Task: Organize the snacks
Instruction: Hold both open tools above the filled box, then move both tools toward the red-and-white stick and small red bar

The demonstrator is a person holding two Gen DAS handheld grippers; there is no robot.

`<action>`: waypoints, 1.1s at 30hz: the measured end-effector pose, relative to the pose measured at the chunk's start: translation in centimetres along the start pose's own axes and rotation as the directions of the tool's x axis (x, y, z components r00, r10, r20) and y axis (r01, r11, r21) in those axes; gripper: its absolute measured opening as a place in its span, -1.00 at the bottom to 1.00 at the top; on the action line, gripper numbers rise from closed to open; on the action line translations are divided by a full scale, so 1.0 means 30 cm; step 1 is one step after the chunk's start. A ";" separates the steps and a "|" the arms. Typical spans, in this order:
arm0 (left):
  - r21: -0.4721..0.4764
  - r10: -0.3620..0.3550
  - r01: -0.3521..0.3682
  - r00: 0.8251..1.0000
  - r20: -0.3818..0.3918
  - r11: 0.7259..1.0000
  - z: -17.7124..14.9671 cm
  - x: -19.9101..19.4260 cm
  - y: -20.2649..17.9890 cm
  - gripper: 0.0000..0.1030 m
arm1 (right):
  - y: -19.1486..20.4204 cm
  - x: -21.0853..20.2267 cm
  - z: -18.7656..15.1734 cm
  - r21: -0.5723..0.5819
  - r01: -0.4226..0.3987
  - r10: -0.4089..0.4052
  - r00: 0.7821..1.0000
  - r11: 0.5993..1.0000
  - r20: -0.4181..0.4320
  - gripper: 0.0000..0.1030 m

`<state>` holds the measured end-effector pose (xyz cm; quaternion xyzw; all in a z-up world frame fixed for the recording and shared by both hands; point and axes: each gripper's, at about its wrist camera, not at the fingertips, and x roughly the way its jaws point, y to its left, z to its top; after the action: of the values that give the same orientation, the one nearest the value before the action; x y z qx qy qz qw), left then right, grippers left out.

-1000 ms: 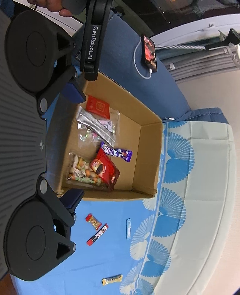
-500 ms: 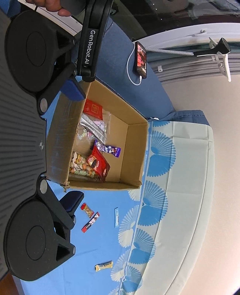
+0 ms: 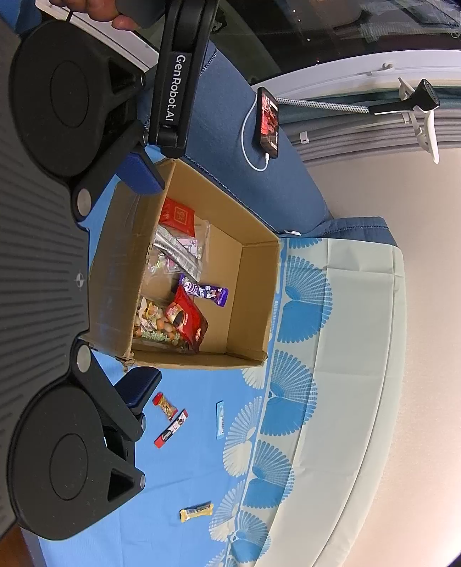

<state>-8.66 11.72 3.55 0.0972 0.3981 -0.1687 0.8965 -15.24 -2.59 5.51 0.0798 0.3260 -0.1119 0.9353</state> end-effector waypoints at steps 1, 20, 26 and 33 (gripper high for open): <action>0.000 0.000 0.000 1.000 0.000 1.000 0.000 0.001 0.000 0.99 | 0.001 0.000 -0.002 -0.001 0.000 0.000 1.000 1.000 -0.002 0.99; 0.053 0.026 -0.026 1.000 0.000 0.998 0.043 0.015 -0.057 0.99 | -0.065 0.015 -0.001 0.062 -0.012 0.012 1.000 0.998 0.001 0.99; 0.084 0.013 -0.012 1.000 -0.004 0.996 0.102 0.036 -0.128 0.99 | -0.164 0.023 -0.014 0.133 0.022 -0.023 1.000 0.991 0.000 0.99; 0.152 -0.033 0.036 0.999 -0.023 0.988 0.176 0.080 -0.301 0.99 | -0.343 0.029 -0.056 0.219 0.106 -0.107 0.994 0.970 -0.007 0.99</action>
<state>-6.98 1.21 4.90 0.1605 0.3946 -0.2131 0.8793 -18.26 -12.25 2.89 0.1645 0.3134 -0.1974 0.9142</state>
